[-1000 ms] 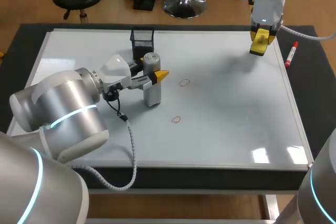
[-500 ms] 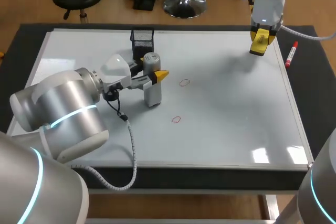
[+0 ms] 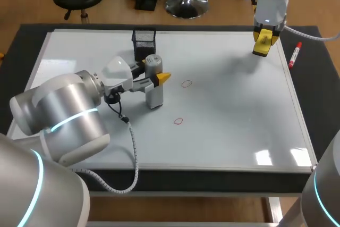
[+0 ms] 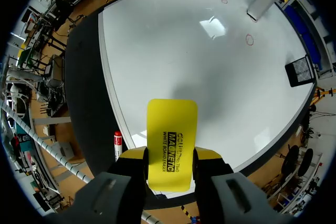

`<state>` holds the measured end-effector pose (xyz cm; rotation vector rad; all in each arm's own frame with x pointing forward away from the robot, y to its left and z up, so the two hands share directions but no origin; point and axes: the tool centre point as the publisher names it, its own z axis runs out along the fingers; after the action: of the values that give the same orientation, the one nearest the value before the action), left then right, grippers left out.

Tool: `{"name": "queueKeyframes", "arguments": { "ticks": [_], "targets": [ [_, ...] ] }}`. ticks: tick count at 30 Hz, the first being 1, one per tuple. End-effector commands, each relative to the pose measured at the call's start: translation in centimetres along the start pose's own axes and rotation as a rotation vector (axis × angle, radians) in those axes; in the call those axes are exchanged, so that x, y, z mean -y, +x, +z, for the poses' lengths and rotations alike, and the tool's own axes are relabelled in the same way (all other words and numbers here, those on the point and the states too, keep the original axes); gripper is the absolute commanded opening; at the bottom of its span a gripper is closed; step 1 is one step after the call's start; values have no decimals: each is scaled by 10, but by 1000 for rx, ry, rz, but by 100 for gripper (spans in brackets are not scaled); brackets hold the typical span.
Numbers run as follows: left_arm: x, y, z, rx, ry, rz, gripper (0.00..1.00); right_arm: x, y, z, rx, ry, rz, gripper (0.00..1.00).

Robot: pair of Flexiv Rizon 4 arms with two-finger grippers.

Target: Pick up the inspection probe, press it on each red-marked spot on the whiteboard one by one, put down the probe, pick up the eraser, and wipe off all the red marks.

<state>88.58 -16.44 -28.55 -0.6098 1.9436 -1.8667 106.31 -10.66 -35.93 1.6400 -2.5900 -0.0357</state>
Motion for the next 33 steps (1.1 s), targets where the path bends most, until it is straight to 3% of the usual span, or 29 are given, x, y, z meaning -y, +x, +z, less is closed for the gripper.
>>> {"name": "queueKeyframes", "arguments": {
  "ticks": [1, 17, 22, 33],
  "targets": [
    [-2, 1, -1, -1, 2, 0, 0, 1, 0, -1, -4, 0, -2, 0],
    [-1, 5, -3, -1, -1, 3, 0, 1, 0, -1, -4, 0, -2, 0],
    [7, 11, -6, 3, -3, 15, 0, 1, 0, -1, -4, 0, -2, 0],
    [20, 33, -27, 86, -11, 44, 0, 1, 0, -1, -4, 0, -2, 0]
  ]
}}
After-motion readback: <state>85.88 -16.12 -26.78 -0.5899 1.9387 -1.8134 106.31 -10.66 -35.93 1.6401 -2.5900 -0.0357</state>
